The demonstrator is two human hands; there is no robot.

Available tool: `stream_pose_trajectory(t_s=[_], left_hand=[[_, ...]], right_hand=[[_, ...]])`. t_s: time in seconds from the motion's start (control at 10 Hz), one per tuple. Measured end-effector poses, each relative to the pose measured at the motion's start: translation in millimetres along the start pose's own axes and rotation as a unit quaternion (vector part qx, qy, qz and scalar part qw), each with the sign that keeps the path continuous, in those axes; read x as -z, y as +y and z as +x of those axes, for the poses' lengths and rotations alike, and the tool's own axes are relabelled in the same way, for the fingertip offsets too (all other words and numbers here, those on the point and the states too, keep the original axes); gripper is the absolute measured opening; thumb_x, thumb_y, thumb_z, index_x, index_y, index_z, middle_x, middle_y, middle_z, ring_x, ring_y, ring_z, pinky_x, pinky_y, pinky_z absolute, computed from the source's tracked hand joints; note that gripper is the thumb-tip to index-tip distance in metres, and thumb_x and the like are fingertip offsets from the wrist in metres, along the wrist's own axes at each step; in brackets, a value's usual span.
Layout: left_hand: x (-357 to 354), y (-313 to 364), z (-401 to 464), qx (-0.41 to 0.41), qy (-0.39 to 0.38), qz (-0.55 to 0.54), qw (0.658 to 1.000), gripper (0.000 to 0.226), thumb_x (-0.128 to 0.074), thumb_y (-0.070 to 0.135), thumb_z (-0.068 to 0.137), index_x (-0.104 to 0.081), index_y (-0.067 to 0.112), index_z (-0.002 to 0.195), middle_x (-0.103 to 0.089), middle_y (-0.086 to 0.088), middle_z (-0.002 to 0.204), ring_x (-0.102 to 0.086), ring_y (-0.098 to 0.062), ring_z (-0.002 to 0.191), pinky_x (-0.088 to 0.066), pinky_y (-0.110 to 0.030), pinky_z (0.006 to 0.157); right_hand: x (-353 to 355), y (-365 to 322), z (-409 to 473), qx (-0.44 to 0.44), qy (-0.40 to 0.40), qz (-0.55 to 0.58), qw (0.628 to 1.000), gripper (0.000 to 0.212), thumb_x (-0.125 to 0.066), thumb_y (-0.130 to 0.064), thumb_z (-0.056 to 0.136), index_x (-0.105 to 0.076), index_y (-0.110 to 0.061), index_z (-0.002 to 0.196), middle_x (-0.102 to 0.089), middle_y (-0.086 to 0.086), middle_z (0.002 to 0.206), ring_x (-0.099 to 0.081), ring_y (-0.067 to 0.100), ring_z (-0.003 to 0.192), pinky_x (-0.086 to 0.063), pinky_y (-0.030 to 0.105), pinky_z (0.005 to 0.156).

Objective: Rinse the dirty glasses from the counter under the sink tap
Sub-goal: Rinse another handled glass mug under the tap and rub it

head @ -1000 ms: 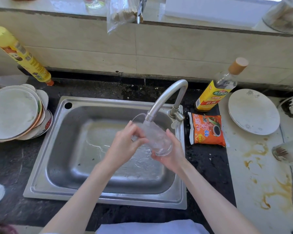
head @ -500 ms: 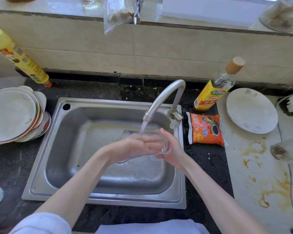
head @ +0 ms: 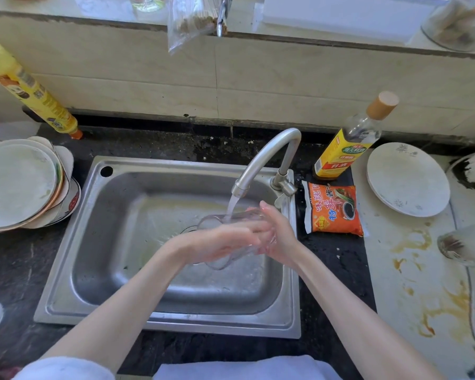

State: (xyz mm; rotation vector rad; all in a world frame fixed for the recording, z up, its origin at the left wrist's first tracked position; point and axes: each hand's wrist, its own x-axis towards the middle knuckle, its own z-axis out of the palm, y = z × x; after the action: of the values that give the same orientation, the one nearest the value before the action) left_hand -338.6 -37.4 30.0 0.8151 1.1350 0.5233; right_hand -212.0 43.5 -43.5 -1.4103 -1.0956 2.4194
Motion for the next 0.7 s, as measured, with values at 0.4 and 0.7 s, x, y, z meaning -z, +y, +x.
stream_pose_trajectory(t_s=[0.4, 0.7], left_hand=[[14.7, -22.7, -9.3, -0.02, -0.003, -0.647, 0.762, 0.088, -0.065, 0.013, 0.064, -0.026, -0.013, 0.138, -0.035, -0.033, 0.141, -0.035, -0.045, 0.131, -0.025, -0.05, 0.111], [32.6, -34.9, 1.6, -0.004, 0.037, -0.626, 0.779, 0.081, -0.05, 0.044, 0.084, -0.031, -0.02, 0.131, -0.042, -0.041, 0.129, -0.044, -0.054, 0.12, -0.035, -0.061, 0.1]], right_hand=[[-2.4, -4.4, -0.6, 0.079, 0.061, -0.07, 0.993, 0.031, -0.044, -0.048, 0.091, -0.059, -0.021, 0.097, -0.065, 0.004, 0.097, -0.062, 0.019, 0.089, -0.046, 0.035, 0.074], [-6.5, 7.9, -1.9, 0.284, 0.059, -0.171, 0.942, 0.028, -0.04, -0.032, 0.089, -0.054, -0.013, 0.104, -0.052, -0.005, 0.099, -0.052, -0.006, 0.079, -0.036, 0.0, 0.075]])
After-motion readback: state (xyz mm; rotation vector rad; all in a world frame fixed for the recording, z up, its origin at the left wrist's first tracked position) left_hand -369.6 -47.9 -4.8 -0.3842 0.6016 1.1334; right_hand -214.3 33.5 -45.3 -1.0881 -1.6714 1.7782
